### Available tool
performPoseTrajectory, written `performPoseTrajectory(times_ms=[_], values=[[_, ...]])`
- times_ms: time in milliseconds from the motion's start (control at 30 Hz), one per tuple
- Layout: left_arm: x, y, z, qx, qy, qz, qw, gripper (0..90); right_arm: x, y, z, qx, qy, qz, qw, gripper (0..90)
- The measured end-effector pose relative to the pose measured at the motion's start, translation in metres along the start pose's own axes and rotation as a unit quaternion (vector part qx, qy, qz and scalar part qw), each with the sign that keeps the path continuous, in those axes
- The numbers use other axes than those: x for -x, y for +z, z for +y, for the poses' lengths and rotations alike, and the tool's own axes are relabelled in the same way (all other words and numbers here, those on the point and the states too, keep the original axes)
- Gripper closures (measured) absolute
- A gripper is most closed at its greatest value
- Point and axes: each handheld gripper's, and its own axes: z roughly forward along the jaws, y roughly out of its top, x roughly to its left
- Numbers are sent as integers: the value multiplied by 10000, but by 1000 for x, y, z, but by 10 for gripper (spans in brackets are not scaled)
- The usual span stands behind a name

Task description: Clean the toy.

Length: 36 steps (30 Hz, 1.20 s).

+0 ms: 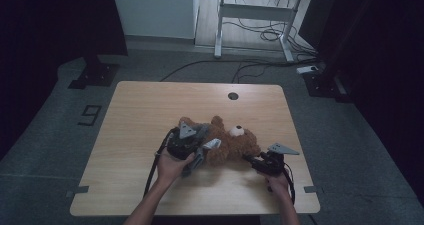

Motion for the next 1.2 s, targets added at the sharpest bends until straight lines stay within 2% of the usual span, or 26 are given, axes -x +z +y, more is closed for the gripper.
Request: performPoseTrajectory(times_ms=[67,200,267,367,433,567,700,767,833,933,1000,1100,1200], values=[[-11,-13,-7,-68,75,246,9996,805,0,0,0,-8,-8,2,10000,526],[-41,-39,-20,-89,-235,549,9982,805,0,0,0,-14,16,2,10000,526],[-47,-51,-26,-28,-210,739,9970,804,1,0,-1,-6,37,6,10000,525],[-40,-62,-26,123,-123,687,9975,805,1,0,-1,9,56,7,10000,525],[-33,-63,-20,236,-137,471,9985,805,1,0,-1,25,72,7,10000,525],[-16,-54,0,359,-69,130,9992,803,1,0,-3,61,98,4,9999,526],[7,-31,19,373,9,-188,9991,802,1,0,-3,73,103,12,9999,526],[18,-15,26,275,98,-303,9991,802,1,0,-3,74,104,18,9999,526],[26,-1,29,197,59,-442,9988,802,1,0,-3,72,97,23,9999,526],[32,15,27,100,138,-388,9991,803,1,0,-3,67,84,32,9999,526],[30,21,22,74,32,-406,9991,804,2,0,-3,71,80,44,9999,525],[23,20,16,95,-93,-411,9991,805,2,0,-2,79,72,63,9999,525],[18,12,10,78,-45,-283,9996,806,2,0,-2,66,60,57,9999,525]])
